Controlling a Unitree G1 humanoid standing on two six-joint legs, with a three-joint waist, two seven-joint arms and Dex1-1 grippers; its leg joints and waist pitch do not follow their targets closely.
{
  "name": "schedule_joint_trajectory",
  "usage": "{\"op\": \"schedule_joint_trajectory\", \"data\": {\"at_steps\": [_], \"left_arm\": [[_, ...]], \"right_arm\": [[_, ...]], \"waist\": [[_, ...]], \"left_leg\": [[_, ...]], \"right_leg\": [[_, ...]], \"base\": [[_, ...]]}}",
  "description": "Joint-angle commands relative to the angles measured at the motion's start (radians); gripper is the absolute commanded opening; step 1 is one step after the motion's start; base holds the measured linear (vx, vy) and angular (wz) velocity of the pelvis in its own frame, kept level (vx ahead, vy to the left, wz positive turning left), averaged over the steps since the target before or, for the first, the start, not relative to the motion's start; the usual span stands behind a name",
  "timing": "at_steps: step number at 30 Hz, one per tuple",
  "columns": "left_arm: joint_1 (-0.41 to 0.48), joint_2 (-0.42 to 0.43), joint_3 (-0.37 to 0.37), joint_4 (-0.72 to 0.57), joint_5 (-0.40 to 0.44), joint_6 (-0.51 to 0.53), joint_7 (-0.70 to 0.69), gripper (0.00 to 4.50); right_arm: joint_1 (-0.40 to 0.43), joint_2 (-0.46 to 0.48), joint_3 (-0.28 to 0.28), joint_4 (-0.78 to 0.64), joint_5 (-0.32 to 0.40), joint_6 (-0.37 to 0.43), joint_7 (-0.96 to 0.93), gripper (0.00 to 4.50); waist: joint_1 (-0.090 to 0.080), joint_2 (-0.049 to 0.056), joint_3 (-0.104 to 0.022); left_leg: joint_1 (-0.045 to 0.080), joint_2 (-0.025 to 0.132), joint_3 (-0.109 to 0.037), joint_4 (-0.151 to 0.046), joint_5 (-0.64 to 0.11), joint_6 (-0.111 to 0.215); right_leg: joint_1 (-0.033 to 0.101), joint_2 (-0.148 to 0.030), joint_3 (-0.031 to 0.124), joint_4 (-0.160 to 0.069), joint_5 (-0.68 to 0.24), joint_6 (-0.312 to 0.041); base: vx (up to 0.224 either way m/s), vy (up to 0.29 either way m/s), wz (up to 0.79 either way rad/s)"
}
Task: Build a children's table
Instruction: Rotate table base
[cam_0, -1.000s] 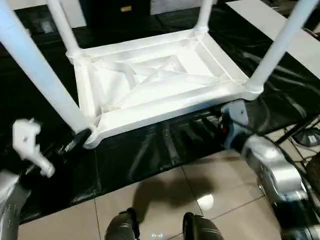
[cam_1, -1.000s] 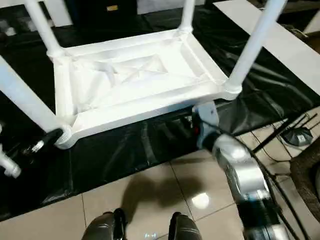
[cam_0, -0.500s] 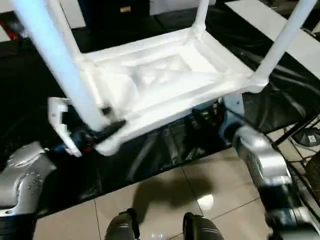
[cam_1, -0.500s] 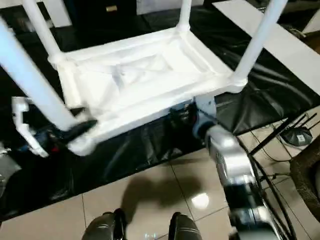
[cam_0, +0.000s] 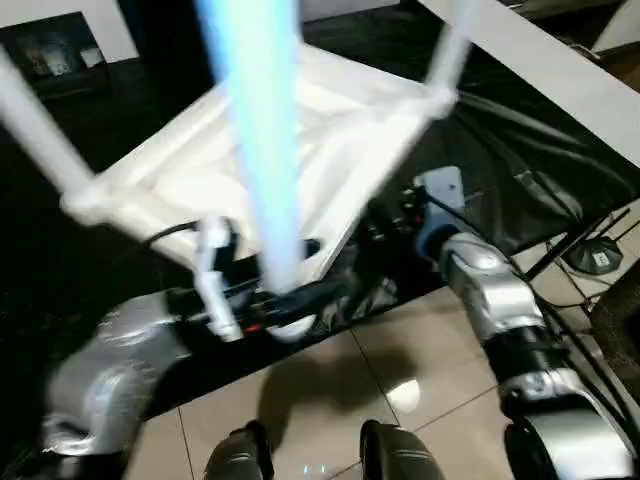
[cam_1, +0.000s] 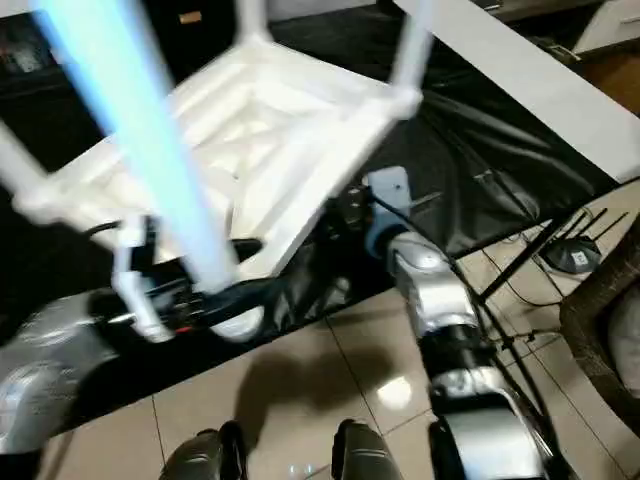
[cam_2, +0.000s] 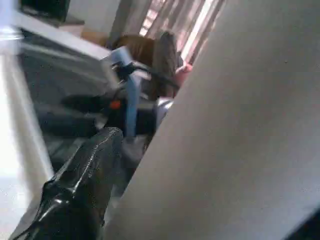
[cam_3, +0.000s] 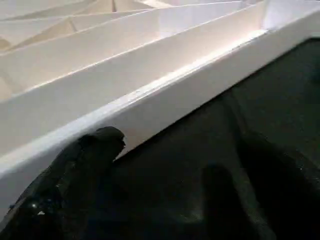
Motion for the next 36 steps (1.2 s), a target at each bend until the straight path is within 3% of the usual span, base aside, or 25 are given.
{"op": "schedule_joint_trajectory", "data": {"at_steps": [1,3,7,8,11,13,14,19,20,24,30,31,34,35,36], "left_arm": [[-0.023,-0.023,-0.050,-0.003,0.016,-0.021,0.014,3.87],[-0.056,-0.060,-0.079,0.033,0.055,-0.052,0.033,3.87],[-0.119,-0.112,-0.107,0.111,0.111,-0.108,0.061,3.87],[-0.150,-0.130,-0.119,0.160,0.149,-0.145,0.078,3.87],[-0.171,-0.142,-0.128,0.199,0.185,-0.179,0.097,3.87],[-0.231,-0.173,-0.140,0.314,0.268,-0.276,0.142,3.87],[-0.247,-0.184,-0.143,0.341,0.282,-0.293,0.153,3.87],[-0.241,-0.198,-0.173,0.349,0.299,-0.307,0.138,3.87],[-0.236,-0.186,-0.174,0.350,0.301,-0.304,0.128,3.87],[-0.238,-0.076,-0.159,0.401,0.310,-0.318,0.025,3.87],[-0.283,0.062,-0.160,0.480,0.284,-0.316,-0.197,3.72],[-0.314,0.119,-0.194,0.543,0.332,-0.359,-0.263,3.61],[-0.359,0.179,-0.253,0.644,0.423,-0.444,-0.318,3.43],[-0.387,0.198,-0.279,0.698,0.468,-0.484,-0.332,3.33],[-0.408,0.201,-0.285,0.732,0.481,-0.499,-0.339,3.25]], "right_arm": [[-0.021,0.043,0.063,0.012,-0.004,-0.023,0.046,4.50],[-0.021,0.058,0.070,0.023,-0.015,-0.036,0.046,4.50],[-0.011,0.068,0.068,0.025,-0.017,-0.044,0.049,4.50],[-0.002,0.064,0.063,0.025,-0.023,-0.050,0.039,4.50],[0.002,0.061,0.054,0.033,-0.032,-0.061,0.029,4.50],[0.030,0.033,0.022,0.029,-0.041,-0.078,0.004,4.50],[0.048,0.019,0.008,0.014,-0.033,-0.073,0.002,4.50],[0.121,-0.027,-0.026,-0.063,-0.018,-0.063,0.015,4.50],[0.143,-0.040,-0.033,-0.095,-0.010,-0.055,0.029,4.50],[0.245,-0.114,-0.055,-0.270,0.046,-0.014,0.129,4.50],[0.312,-0.220,-0.043,-0.415,0.100,0.035,0.286,4.50],[0.336,-0.279,-0.029,-0.466,0.114,0.042,0.362,4.50],[0.372,-0.355,-0.015,-0.540,0.136,0.068,0.458,4.50],[0.391,-0.393,-0.008,-0.579,0.151,0.079,0.511,4.50],[0.403,-0.418,-0.003,-0.602,0.158,0.086,0.542,4.50]], "waist": [[0.011,-0.007,-0.089],[0.010,-0.005,-0.091],[0.012,0.000,-0.095],[0.012,0.001,-0.095],[0.015,-0.003,-0.099],[0.017,0.002,-0.100],[0.024,-0.001,-0.101],[0.036,-0.003,-0.106],[0.036,0.003,-0.110],[0.045,0.001,-0.113],[0.046,0.008,-0.110],[0.046,0.007,-0.110],[0.055,0.007,-0.114],[0.052,0.009,-0.116],[0.055,0.009,-0.118]], "left_leg": [[0.031,0.027,-0.014,-0.064,-0.205,0.035],[0.036,0.026,-0.012,-0.062,-0.206,0.040],[0.033,0.026,-0.015,-0.061,-0.196,0.045],[0.036,0.025,-0.013,-0.060,-0.199,0.051],[0.032,0.026,-0.014,-0.058,-0.181,0.057],[0.037,0.024,-0.011,-0.055,-0.184,0.066],[0.038,0.024,-0.012,-0.056,-0.181,0.065],[0.034,0.027,-0.013,-0.055,-0.176,0.071],[0.035,0.027,-0.013,-0.054,-0.176,0.074],[0.036,0.025,-0.013,-0.054,-0.180,0.083],[0.043,0.025,-0.015,-0.060,-0.240,0.050],[0.045,0.027,-0.014,-0.060,-0.247,0.044],[0.048,0.026,-0.016,-0.060,-0.252,0.054],[0.040,0.025,-0.017,-0.060,-0.228,0.055],[0.047,0.026,-0.015,-0.057,-0.238,0.058]], "right_leg": [[0.056,-0.039,0.036,-0.066,-0.195,-0.221],[0.053,-0.038,0.037,-0.068,-0.186,-0.224],[0.060,-0.039,0.036,-0.063,-0.163,-0.230],[0.055,-0.036,0.035,-0.070,-0.161,-0.229],[0.062,-0.040,0.035,-0.062,-0.128,-0.242],[0.057,-0.037,0.036,-0.068,-0.128,-0.242],[0.061,-0.037,0.036,-0.070,-0.134,-0.237],[0.063,-0.039,0.035,-0.066,-0.113,-0.253],[0.064,-0.039,0.034,-0.065,-0.107,-0.256],[0.066,-0.038,0.034,-0.067,-0.144,-0.234],[0.057,-0.037,0.032,-0.077,-0.245,-0.221],[0.055,-0.039,0.034,-0.076,-0.248,-0.226],[0.057,-0.038,0.038,-0.080,-0.260,-0.189],[0.062,-0.042,0.036,-0.075,-0.237,-0.197],[0.057,-0.041,0.037,-0.077,-0.242,-0.198]], "base": [[0.000,0.000,0.00],[0.000,0.000,0.00],[0.000,0.000,0.00],[0.000,0.000,0.00],[0.000,0.000,0.00],[0.000,0.000,0.00],[0.000,0.000,0.00],[0.000,0.000,0.00],[0.000,0.000,0.00],[0.000,0.000,0.00],[0.000,0.000,0.00],[0.000,0.000,0.00],[0.000,0.000,0.00],[0.000,0.000,0.00],[0.000,0.000,0.00]]}}
